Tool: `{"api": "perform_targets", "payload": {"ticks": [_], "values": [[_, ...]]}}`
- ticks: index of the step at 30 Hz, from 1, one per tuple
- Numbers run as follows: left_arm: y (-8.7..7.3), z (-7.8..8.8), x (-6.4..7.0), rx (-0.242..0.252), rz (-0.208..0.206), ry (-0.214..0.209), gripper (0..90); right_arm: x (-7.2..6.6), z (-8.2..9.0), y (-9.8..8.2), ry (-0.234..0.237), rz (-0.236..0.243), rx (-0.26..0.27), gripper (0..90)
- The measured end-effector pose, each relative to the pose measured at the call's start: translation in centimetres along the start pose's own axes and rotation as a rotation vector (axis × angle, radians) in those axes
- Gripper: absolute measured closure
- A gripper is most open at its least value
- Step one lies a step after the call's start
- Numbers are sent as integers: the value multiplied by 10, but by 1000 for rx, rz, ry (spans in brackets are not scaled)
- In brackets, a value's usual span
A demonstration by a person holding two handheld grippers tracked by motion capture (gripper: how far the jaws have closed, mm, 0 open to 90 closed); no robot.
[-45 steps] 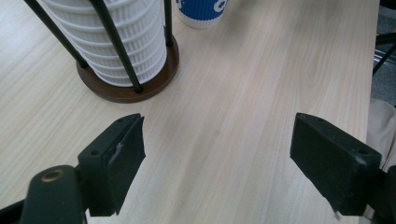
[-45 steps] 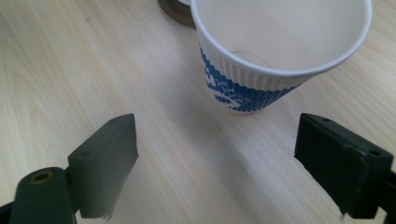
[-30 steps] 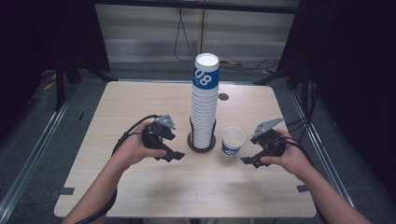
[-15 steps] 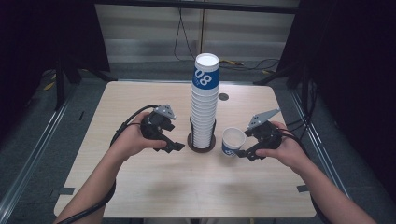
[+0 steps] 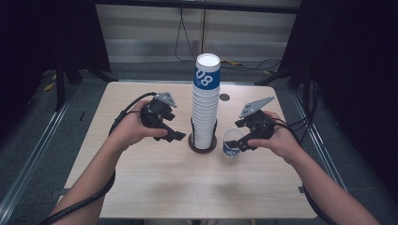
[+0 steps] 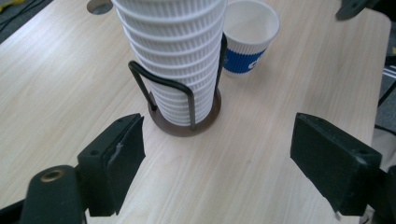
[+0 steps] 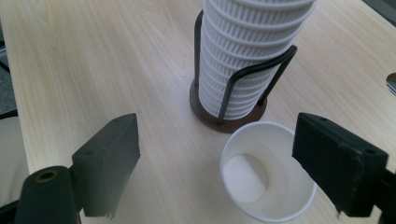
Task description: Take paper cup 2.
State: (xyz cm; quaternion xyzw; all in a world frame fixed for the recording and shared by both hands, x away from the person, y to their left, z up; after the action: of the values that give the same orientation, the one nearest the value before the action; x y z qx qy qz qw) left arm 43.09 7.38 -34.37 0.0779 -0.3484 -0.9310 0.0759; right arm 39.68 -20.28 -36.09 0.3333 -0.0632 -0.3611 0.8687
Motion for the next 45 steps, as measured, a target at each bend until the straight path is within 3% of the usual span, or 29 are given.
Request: {"api": "perform_targets", "payload": {"ticks": [7, 19, 30, 45], "values": [[13, 6, -8, -6, 6, 20, 176, -3, -6, 11, 7, 24, -5, 146], [38, 21, -17, 11, -3, 45, 177, 0, 0, 25, 3, -4, 27, 145], [62, 30, -25, 10, -11, 68, 176, -2, 6, 40, 5, 5, 44, 140], [87, 34, -34, 10, -32, 70, 176, -3, 5, 50, 11, 11, 52, 139]]}}
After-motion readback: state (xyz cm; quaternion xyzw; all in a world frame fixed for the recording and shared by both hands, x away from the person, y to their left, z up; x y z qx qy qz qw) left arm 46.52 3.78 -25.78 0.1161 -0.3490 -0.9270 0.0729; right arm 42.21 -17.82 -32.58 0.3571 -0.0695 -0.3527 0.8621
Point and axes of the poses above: each handheld gripper's, and its own axes: z roughly backward along the jaws, y roughly out of its top, x roughly to its right, the point moved 3 cm from there along -z, roughly forward along the jaws, and after that the axes turned 13 degrees about -z, right-handed, at the moved point
